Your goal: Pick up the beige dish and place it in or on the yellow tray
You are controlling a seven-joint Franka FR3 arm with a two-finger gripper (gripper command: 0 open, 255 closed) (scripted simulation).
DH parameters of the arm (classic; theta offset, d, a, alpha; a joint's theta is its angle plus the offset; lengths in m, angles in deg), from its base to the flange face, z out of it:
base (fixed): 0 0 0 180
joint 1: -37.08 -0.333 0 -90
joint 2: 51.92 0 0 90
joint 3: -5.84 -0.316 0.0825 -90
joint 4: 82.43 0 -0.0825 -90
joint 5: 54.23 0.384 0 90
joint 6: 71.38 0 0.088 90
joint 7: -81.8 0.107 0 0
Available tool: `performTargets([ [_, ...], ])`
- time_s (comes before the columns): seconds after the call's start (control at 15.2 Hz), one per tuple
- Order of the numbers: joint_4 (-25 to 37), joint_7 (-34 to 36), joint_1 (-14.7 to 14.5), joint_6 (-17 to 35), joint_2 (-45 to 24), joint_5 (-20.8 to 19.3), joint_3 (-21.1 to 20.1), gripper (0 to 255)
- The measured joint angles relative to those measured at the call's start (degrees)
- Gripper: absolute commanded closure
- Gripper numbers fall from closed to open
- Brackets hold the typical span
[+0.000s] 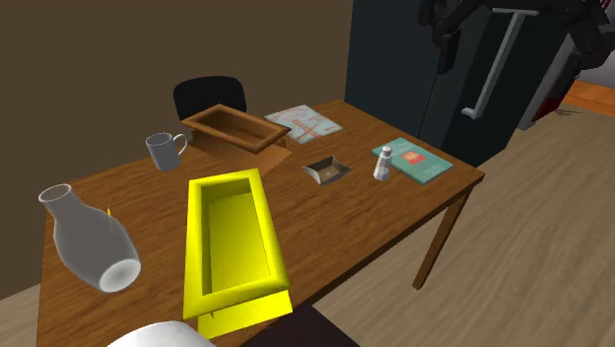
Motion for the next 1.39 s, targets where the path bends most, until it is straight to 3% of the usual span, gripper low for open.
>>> performTargets([
  [0.46, -2.9, 6.2, -0.9, 5.9, -3.6, 1.6, -6.0, 0],
  [0.92, -3.4, 15.1, -1.2, 14.3, -12.5, 2.0, -14.3, 0],
  [1.39, 0.5, 26.2, 0.3, 22.1, -26.1, -1.6, -23.7, 0],
])
